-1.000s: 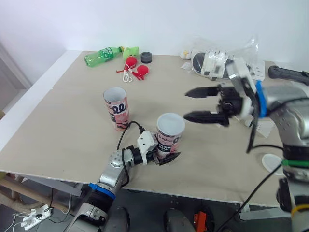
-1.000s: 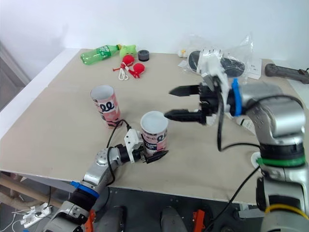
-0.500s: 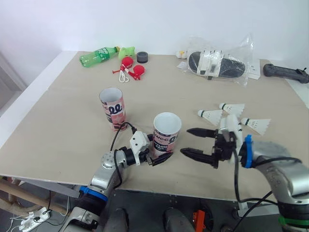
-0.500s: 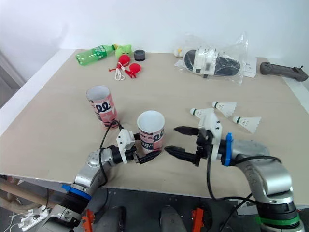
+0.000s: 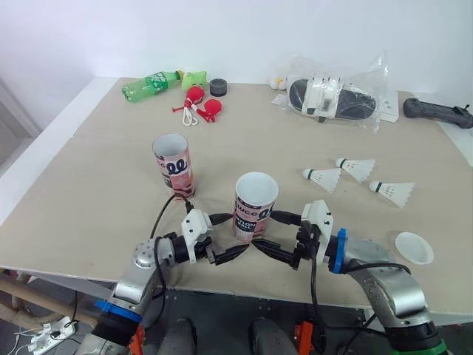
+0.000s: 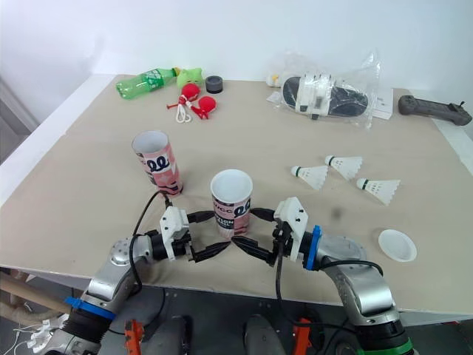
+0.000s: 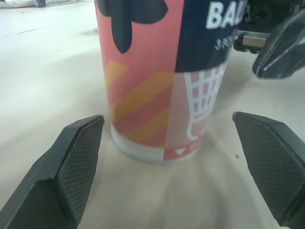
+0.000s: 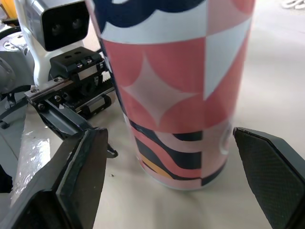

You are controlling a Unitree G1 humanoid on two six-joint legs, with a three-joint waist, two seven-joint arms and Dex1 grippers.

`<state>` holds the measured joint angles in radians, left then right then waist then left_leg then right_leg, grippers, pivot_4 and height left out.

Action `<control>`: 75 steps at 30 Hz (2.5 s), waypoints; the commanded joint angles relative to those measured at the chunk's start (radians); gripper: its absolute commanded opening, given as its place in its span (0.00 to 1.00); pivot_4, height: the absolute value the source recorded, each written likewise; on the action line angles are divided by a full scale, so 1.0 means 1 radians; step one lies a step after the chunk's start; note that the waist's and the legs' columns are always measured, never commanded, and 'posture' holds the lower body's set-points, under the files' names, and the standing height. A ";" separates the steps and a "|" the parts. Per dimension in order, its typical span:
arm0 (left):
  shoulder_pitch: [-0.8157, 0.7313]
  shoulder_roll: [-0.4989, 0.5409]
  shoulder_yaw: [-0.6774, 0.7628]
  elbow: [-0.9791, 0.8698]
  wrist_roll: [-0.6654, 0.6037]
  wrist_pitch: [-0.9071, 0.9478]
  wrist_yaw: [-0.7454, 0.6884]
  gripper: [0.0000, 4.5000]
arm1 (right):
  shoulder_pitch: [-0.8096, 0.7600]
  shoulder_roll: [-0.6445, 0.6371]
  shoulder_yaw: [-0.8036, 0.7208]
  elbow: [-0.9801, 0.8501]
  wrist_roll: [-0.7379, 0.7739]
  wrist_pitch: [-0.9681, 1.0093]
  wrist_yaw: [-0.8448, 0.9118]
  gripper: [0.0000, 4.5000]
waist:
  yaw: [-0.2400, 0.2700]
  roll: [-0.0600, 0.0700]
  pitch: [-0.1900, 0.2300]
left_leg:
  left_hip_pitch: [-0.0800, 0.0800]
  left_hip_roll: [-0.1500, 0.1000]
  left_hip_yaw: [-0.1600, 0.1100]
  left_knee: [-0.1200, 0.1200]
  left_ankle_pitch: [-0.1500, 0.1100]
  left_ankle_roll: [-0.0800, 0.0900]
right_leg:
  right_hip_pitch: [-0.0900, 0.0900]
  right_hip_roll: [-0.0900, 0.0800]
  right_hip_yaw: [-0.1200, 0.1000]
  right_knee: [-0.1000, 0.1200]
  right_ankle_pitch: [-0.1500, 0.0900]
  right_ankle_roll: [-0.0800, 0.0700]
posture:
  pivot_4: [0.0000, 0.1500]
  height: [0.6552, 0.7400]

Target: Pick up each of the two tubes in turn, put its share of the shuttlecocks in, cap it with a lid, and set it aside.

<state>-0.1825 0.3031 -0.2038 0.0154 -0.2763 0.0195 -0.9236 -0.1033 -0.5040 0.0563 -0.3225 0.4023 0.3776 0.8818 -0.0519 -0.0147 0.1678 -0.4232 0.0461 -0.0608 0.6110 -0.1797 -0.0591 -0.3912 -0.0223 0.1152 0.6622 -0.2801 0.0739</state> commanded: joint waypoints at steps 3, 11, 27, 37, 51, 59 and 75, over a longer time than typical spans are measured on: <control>0.075 0.067 0.043 -0.055 -0.018 0.024 -0.001 0.99 | -0.019 0.053 0.038 0.076 -0.052 -0.093 -0.034 1.00 | -0.002 0.000 0.000 | 0.001 0.001 0.000 0.000 0.000 0.000 | 0.000 0.000 0.000 0.000 0.000 -0.001 | 1.00 1.00; 0.147 0.125 0.076 -0.113 -0.036 0.033 0.010 0.99 | -0.065 0.109 0.082 0.185 -0.108 -0.169 -0.049 1.00 | -0.002 0.000 0.000 | 0.001 0.001 0.000 -0.001 0.000 0.000 | 0.000 0.000 0.000 0.000 0.000 -0.001 | 1.00 1.00; 0.174 0.129 0.079 -0.140 -0.037 0.039 0.029 0.99 | -0.182 0.247 0.155 0.353 -0.193 -0.285 -0.094 1.00 | -0.003 0.000 0.000 | 0.002 0.002 0.000 -0.001 0.000 0.000 | 0.000 0.001 0.000 0.001 0.001 -0.002 | 1.00 1.00; 0.174 0.128 0.079 -0.141 -0.035 0.040 0.029 0.99 | -0.238 0.305 0.175 0.453 -0.240 -0.365 -0.124 1.00 | -0.003 0.000 0.000 | 0.002 0.002 0.001 -0.001 0.000 0.000 | 0.000 0.001 0.000 0.002 0.001 -0.002 | 1.00 1.00; 0.172 0.121 0.078 -0.143 -0.036 0.040 0.035 1.00 | -0.241 0.309 0.164 0.427 -0.216 -0.351 -0.112 0.67 | -0.003 0.000 0.000 | 0.003 0.002 0.001 -0.001 0.000 0.000 | 0.000 0.001 0.000 0.002 0.001 -0.002 | 1.00 1.00; 0.024 0.041 0.052 -0.196 -0.065 0.115 0.096 1.00 | -0.261 0.171 -0.163 0.049 -0.003 -0.059 -0.285 0.67 | 0.005 0.001 0.003 | 0.000 0.001 0.000 0.000 0.001 -0.001 | -0.001 0.001 0.000 0.002 0.001 -0.001 | 1.00 1.00; -0.315 -0.236 -0.087 -0.029 -0.059 0.151 0.094 1.00 | -0.173 -0.106 -0.811 0.158 -0.013 0.033 -0.651 0.67 | 0.004 0.001 0.004 | -0.002 -0.001 0.001 0.003 0.000 0.002 | 0.000 -0.001 0.001 0.002 0.002 -0.002 | 1.00 1.00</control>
<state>-0.4827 0.0744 -0.2863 -0.0055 -0.3331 0.1940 -0.8224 -0.2709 -0.5815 -0.7076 -0.1565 0.3993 0.4393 0.2580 -0.0475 -0.0135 0.1716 -0.4251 0.0449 -0.0592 0.6143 -0.1796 -0.0574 -0.3908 -0.0235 0.1161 0.6643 -0.2779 0.0722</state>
